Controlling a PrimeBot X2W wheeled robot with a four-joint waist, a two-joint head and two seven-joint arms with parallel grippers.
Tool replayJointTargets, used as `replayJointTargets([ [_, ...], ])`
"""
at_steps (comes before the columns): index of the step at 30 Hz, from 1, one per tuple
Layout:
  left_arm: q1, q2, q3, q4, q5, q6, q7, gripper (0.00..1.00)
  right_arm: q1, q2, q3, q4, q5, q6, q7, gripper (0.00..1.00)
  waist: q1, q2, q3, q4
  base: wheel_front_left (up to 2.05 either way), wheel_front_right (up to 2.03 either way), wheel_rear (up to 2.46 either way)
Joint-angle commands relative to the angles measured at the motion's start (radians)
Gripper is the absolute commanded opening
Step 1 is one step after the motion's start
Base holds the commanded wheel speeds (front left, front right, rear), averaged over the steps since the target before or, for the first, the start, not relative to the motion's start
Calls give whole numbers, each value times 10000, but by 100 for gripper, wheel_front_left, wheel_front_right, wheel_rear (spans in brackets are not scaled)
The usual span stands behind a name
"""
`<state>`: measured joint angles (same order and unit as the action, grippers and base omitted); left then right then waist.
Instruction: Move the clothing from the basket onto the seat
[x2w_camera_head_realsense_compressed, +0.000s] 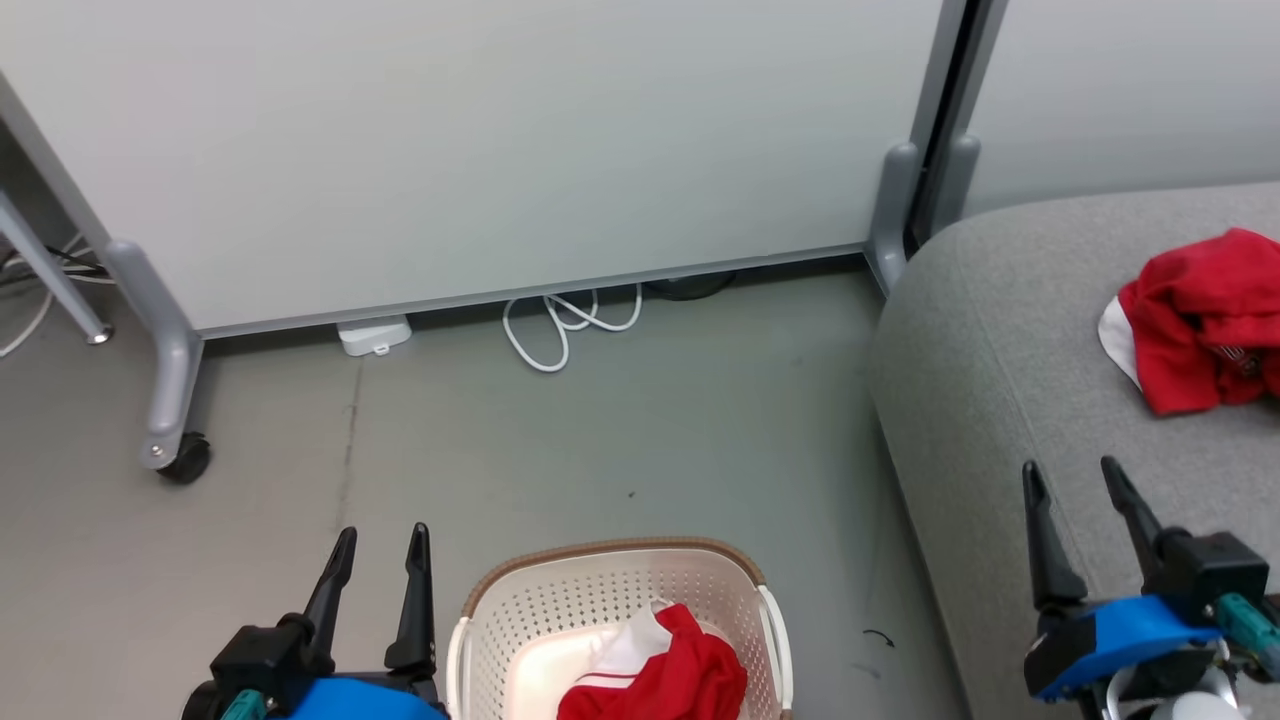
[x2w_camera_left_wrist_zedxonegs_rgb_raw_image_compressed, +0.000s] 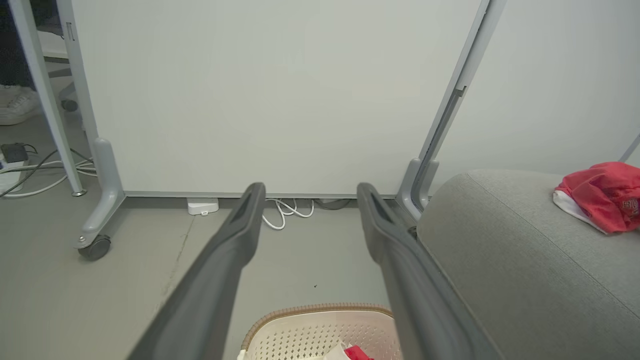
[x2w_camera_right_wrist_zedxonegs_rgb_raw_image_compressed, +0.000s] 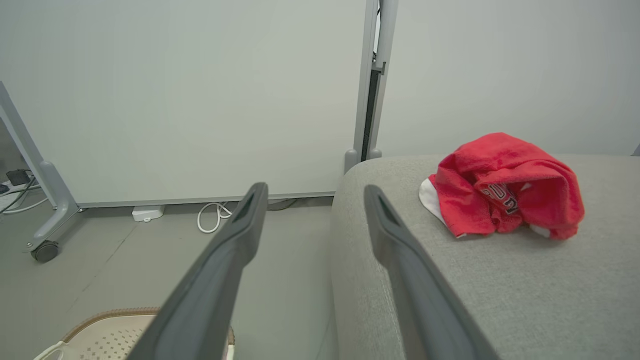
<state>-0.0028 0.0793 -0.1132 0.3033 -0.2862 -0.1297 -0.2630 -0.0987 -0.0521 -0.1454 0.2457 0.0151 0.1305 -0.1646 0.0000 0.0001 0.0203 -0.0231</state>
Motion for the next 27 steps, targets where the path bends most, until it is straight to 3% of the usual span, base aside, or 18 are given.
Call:
replayJointTargets([
  [1, 115, -16, 73, 31, 68, -6, -27, 100, 319, 15, 13, -129, 33, 5, 41, 100, 0, -1, -156, 186, 0, 0, 0],
  [11, 319, 29, 609, 240, 146, -6, -27, 100, 1068, 16, 546, -652, 408, 5, 264, 100, 0, -1, -411, 613, 0, 0, 0],
  [27, 325, 42, 687, 427, 154, -7, -27, 100, 1062, 18, 972, -540, 598, 5, 272, 100, 0, -1, -476, 675, 0, 0, 0],
])
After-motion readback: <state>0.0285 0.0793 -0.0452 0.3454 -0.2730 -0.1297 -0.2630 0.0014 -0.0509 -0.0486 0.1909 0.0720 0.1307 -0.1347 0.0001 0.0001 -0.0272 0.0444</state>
